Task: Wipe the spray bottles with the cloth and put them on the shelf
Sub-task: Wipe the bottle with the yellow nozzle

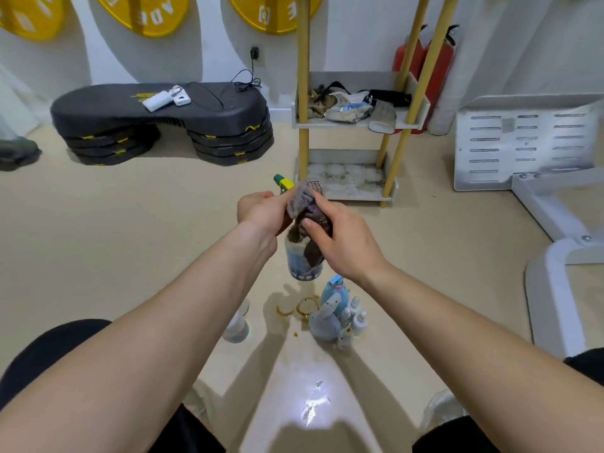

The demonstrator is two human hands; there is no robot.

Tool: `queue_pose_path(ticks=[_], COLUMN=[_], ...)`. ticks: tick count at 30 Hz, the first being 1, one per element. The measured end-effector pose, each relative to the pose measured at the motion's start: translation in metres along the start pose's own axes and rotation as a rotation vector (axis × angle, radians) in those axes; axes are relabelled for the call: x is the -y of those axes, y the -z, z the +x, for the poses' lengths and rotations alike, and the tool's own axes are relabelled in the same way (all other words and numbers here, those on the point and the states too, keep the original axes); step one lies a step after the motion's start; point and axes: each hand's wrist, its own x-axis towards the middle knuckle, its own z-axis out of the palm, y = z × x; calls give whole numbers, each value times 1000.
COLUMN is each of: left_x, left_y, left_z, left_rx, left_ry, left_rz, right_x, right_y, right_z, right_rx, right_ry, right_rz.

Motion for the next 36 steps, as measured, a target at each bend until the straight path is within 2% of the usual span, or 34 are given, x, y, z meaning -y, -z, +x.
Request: queue_pose_path(ticks=[3,6,9,12,15,17,18,20,23,25,27,30,32,34,36], left_x=[-14,-18,-17,-14,-16,-18,-19,-23,-28,-29,-31,-34,-38,-42,-43], left_y=[-9,-15,-20,-23,-20,-18,-17,-18,-20,-21,-21,-23,-24,-24,-24], left_z=[-13,-15,-18,-18,-15,-13,-14,-17,-24,-26,-27,-27,-25,-24,-23], left_rx=[19,-2,-10,-9,-18,-6,10,52,107,143,176,200,195,191,192], left_ry=[-37,-72,-90,-101,-98,-95,-98,-127,-178,-152,-101,-44,-18,4,22], left_rz=[-3,18,67,92,107,113,120,150,198,194,140,63,30,-3,-2], right_x=[2,5,4,-5,-15,-15,-14,-20,-25,-25,-16,0,-2,-14,-23], right_y=[8,21,32,37,46,58,63,66,60,52,40,20,9,7,7], right_z=[1,4,2,0,-2,-5,-8,-8,-1,4,6,-2,-3,2,9], right_rx=[-187,-296,-343,-334,-149,-15,-7,-82,-111,-154,-146,-67,-104,-159,-165], right_ry=[194,364,508,604,589,432,321,105,-253,-300,-255,-71,30,63,55], right_rz=[-451,-866,-1005,-961,-832,-670,-548,-213,482,654,642,420,213,59,34])
